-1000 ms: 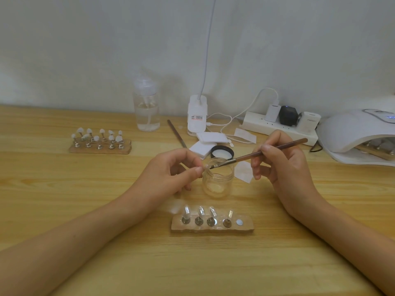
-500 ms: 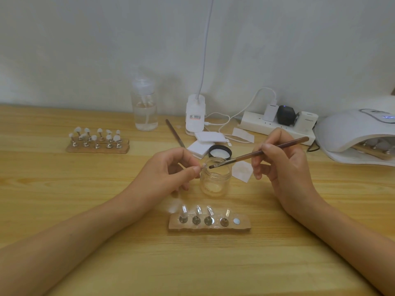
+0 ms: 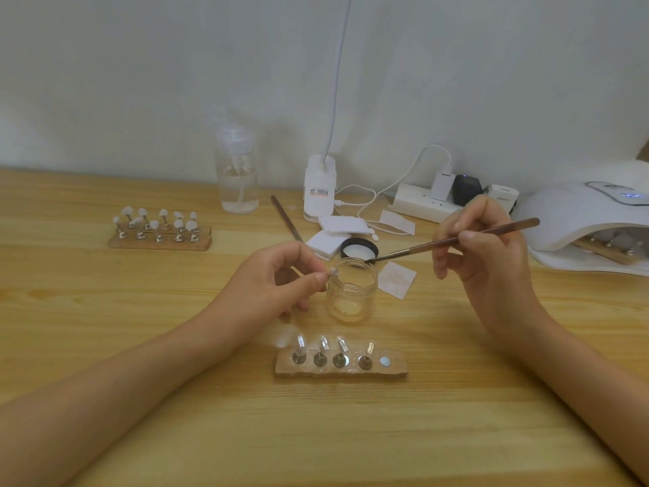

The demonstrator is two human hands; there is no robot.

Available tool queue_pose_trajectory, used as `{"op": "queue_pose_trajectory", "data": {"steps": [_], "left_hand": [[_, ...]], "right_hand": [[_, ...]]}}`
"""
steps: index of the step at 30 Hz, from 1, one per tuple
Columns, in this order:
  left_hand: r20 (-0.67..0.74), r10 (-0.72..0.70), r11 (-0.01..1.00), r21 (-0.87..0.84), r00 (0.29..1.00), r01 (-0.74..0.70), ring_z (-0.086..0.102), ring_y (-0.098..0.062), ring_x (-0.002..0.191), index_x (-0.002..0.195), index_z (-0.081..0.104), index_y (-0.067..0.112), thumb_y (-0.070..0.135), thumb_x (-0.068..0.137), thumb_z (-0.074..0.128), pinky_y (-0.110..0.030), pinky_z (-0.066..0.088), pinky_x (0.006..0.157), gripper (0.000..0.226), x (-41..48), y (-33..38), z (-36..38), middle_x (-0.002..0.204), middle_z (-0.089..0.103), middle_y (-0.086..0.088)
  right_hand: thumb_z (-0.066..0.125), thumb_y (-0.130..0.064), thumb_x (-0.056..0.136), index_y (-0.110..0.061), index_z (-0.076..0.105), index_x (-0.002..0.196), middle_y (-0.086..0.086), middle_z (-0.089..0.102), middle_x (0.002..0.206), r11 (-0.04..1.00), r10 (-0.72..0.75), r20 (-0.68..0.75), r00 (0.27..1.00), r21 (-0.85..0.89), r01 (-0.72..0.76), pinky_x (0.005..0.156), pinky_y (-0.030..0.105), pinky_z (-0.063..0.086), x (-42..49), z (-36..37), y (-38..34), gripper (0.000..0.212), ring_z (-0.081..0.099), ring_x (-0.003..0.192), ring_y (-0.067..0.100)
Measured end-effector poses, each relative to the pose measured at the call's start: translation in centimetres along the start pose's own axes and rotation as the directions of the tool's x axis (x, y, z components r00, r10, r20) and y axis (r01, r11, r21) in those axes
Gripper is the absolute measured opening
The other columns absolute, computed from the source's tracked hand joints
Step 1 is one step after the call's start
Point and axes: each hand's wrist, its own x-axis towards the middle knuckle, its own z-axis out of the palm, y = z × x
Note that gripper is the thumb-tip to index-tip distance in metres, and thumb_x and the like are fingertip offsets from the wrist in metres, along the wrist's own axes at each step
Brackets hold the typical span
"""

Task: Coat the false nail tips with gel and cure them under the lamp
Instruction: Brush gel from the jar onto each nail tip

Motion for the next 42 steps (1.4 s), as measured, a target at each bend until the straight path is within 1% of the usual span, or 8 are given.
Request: {"op": "queue_pose_trajectory", "data": {"steps": [11,16,19,23,27,30,35,42], "left_hand": [[0.006,-0.001,1.0,-0.006,1.0,0.001,0.061,-0.007,0.06,0.083,0.068,0.02,0.014,0.09,0.068,-0.019,0.047,0.052,0.009,0.0,-0.2,-0.1,0.081,0.072,0.002],[0.006,-0.006,1.0,-0.005,1.0,0.006,0.061,-0.006,0.061,0.086,0.068,0.02,0.015,0.09,0.068,-0.019,0.048,0.053,0.007,-0.1,0.0,0.0,0.084,0.072,0.004],[0.008,0.001,1.0,-0.017,1.0,-0.001,0.06,-0.005,0.062,0.085,0.069,0.023,0.017,0.089,0.068,-0.019,0.048,0.054,0.008,-0.2,0.1,0.0,0.086,0.072,0.005],[0.006,0.005,0.999,-0.037,1.0,-0.005,0.059,-0.006,0.062,0.085,0.069,0.022,0.015,0.091,0.068,-0.019,0.048,0.055,0.009,-0.3,0.1,-0.1,0.089,0.073,0.001],[0.009,0.015,0.998,-0.054,1.0,-0.014,0.059,-0.006,0.062,0.088,0.07,0.022,0.015,0.091,0.067,-0.019,0.049,0.055,0.009,-0.3,0.2,-0.2,0.089,0.074,0.001],[0.0,0.022,0.996,-0.083,1.0,-0.022,0.058,-0.006,0.061,0.089,0.072,0.023,0.016,0.091,0.066,-0.017,0.049,0.056,0.01,-0.3,0.3,-0.2,0.088,0.075,0.001],[-0.024,0.05,0.991,-0.126,0.998,-0.052,0.056,-0.006,0.059,0.081,0.073,0.035,0.015,0.091,0.065,-0.014,0.045,0.055,0.023,-0.4,0.5,-0.2,0.09,0.075,0.002],[-0.013,0.058,0.991,-0.124,0.998,-0.059,0.056,-0.006,0.061,0.078,0.072,0.034,0.02,0.087,0.07,-0.011,0.043,0.056,0.017,-0.5,0.7,-0.4,0.088,0.071,0.01]], "right_hand": [[0.049,-0.009,0.072,-0.023,0.054,0.068,0.002,0.054,0.061,0.997,-0.067,0.075,0.995,-0.032,0.07,0.047,0.023,0.041,0.4,-0.8,-0.6,0.016,0.047,0.054,0.015],[0.04,-0.008,0.09,-0.02,0.049,0.08,-0.005,0.061,0.071,0.979,0.053,-0.175,0.983,0.202,-0.017,0.052,0.02,0.044,0.7,-0.1,-2.6,0.017,0.052,0.063,0.011],[0.042,-0.016,0.101,-0.026,0.058,0.094,-0.004,0.064,0.083,0.994,-0.056,-0.095,0.994,-0.101,0.047,0.054,0.023,0.05,1.4,-0.4,-5.0,0.02,0.06,0.074,0.012],[0.052,-0.013,0.101,-0.022,0.062,0.104,-0.012,0.062,0.1,0.726,-0.041,0.173,0.984,-0.671,0.148,0.064,0.028,0.057,-1.0,-1.6,-4.8,0.014,0.063,0.089,0.011],[0.049,-0.031,0.095,-0.032,0.063,0.111,-0.019,0.061,0.113,0.454,0.08,0.351,0.933,-0.846,0.28,0.074,0.025,0.056,-4.9,-2.7,-3.7,0.021,0.063,0.101,0.007],[0.054,-0.026,0.093,-0.032,0.059,0.117,-0.014,0.061,0.121,0.182,0.148,0.529,0.836,-0.845,0.503,0.062,0.02,0.055,-6.0,-2.9,-3.8,0.026,0.059,0.103,0.005],[0.075,-0.002,0.074,-0.031,0.061,0.115,-0.014,0.057,0.119,0.124,0.286,0.511,0.811,-0.859,0.497,0.051,0.022,0.051,-6.3,-2.7,-3.8,0.052,0.053,0.096,0.006],[0.051,-0.012,0.096,-0.053,0.053,0.114,-0.03,0.043,0.121,0.208,0.394,0.42,0.817,-0.907,0.366,0.078,0.022,0.05,-4.0,-2.5,-4.2,0.044,0.048,0.104,-0.003]]}}
